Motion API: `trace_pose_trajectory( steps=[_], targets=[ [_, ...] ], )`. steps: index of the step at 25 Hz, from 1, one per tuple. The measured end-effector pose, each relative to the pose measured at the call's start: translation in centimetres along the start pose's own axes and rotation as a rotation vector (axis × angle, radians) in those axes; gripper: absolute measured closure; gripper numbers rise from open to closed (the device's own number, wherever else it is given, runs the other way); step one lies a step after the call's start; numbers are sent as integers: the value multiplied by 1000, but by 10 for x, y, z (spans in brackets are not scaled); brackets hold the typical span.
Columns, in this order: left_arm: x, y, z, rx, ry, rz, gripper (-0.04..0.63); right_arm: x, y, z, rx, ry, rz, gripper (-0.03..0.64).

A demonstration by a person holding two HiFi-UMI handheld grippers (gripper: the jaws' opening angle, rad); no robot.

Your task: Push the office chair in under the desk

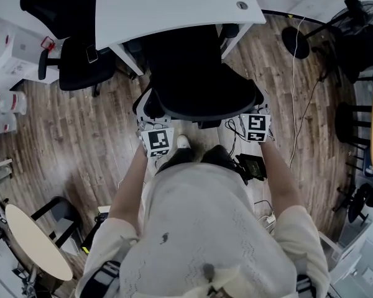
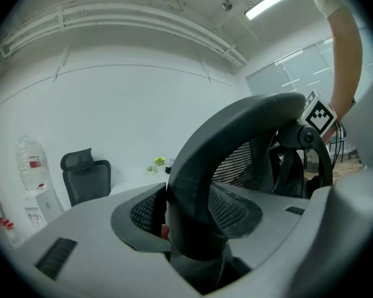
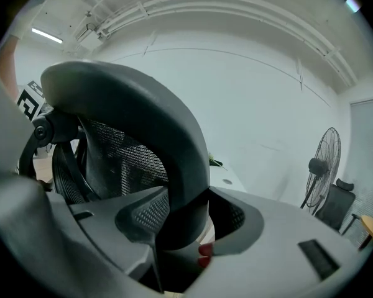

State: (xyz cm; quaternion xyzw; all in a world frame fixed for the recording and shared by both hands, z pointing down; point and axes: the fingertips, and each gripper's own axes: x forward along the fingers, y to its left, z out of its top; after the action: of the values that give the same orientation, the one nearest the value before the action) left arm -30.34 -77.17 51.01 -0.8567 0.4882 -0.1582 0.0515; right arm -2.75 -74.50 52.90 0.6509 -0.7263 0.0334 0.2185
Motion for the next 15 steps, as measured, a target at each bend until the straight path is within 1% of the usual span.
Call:
trace_pose_trajectory(
  steps=[3, 6, 10, 12, 15],
  targets=[
    [-5, -3, 1, -23, 3, -15, 368, -6, -1, -2, -4, -2, -1, 411],
    [-10, -5, 1, -10, 2, -10, 368, -11, 0, -2, 6, 0, 9, 411],
    [-23, -8, 6, 2, 7, -1, 370, -22, -2, -4, 40, 2, 45, 414],
    [-33, -12, 11, -14, 4, 17, 375, -32, -5, -4, 73, -11, 57, 420],
    [-52, -22, 15, -69, 8, 50, 425, -55, -11, -8, 107, -16, 62, 461]
  ],
)
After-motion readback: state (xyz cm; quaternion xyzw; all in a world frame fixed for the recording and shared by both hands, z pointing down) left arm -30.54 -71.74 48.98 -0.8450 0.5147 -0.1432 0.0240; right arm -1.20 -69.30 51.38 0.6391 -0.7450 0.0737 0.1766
